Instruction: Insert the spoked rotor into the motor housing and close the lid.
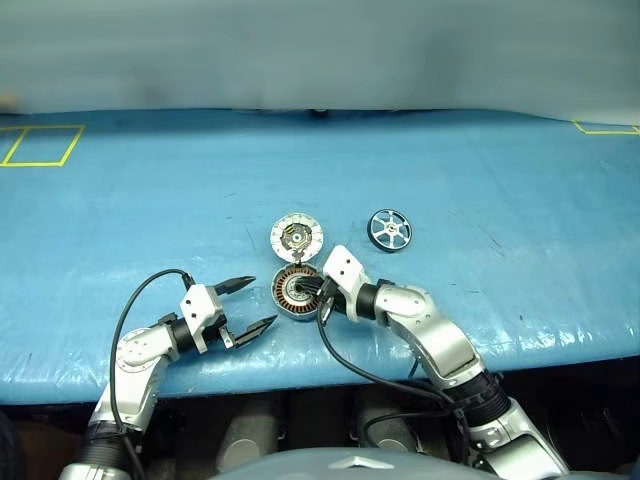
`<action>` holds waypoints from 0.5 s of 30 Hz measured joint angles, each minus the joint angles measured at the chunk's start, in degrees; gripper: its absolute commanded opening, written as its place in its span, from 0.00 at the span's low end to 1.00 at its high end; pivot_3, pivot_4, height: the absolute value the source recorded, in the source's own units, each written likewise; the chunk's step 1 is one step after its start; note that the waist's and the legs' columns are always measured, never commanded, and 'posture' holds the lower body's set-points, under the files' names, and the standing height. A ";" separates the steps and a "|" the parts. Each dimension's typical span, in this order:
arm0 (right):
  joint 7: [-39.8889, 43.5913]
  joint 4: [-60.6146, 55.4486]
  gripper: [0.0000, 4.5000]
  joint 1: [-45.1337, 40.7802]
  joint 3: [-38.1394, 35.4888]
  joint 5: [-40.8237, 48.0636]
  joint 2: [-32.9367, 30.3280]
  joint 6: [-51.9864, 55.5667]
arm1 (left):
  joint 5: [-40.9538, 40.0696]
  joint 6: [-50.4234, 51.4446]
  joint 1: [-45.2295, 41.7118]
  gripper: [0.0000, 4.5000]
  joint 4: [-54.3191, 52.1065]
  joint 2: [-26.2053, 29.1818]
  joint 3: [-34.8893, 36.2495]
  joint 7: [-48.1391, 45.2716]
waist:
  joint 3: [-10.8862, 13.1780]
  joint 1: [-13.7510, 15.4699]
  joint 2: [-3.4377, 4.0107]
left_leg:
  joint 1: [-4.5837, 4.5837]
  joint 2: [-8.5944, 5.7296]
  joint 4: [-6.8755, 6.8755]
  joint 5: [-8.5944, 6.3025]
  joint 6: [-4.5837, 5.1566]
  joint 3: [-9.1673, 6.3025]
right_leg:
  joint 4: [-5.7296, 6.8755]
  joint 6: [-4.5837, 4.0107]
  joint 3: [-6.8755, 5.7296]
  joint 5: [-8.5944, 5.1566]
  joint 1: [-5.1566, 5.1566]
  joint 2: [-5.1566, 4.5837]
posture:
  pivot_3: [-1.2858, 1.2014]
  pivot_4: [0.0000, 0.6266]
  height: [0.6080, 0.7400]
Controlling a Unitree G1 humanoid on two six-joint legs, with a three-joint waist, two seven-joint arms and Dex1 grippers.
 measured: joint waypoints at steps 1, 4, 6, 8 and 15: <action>-0.11 0.06 0.00 -0.06 0.11 -0.28 0.09 -0.03 | 0.00 0.00 0.01 0.99 0.00 0.00 0.00 0.00 | 0.00 -0.01 0.00 | 0.00 0.00 0.00 0.00 0.00 0.00 | 0.00 0.00 0.00 0.00 0.00 0.00 | 0.52 0.24 1.00; -0.70 0.08 0.00 -0.74 1.29 -1.95 -0.52 -0.20 | 0.01 0.00 0.07 0.99 0.00 0.00 0.00 0.04 | 0.00 -0.03 0.00 | 0.02 0.00 0.00 0.00 0.00 0.00 | 0.00 0.01 0.00 -0.01 0.00 0.00 | 0.52 0.24 1.00; -0.77 0.02 0.00 -1.41 2.06 -3.01 -1.03 -0.24 | 0.03 -0.01 0.08 0.99 0.00 0.00 0.00 0.10 | -0.02 -0.03 -0.01 | 0.02 0.01 0.00 0.00 0.00 0.00 | 0.00 0.03 0.00 -0.02 0.01 0.00 | 0.52 0.24 1.00; -0.71 -0.23 0.00 -1.97 2.80 -3.72 -1.86 -0.28 | 0.06 -0.01 0.11 0.99 0.00 0.02 0.00 0.30 | -0.03 -0.01 -0.02 | 0.03 0.01 0.00 0.00 0.00 -0.01 | 0.00 0.03 -0.01 -0.02 0.02 -0.01 | 0.52 0.24 1.00; -0.64 -1.44 0.00 -2.25 4.03 -5.13 -2.97 -0.22 | 0.15 -0.01 0.25 0.99 0.00 0.18 0.01 0.94 | -0.04 0.03 -0.05 | 0.02 0.00 0.00 0.00 0.00 -0.02 | -0.01 0.04 -0.01 -0.03 0.02 -0.03 | 0.52 0.24 1.00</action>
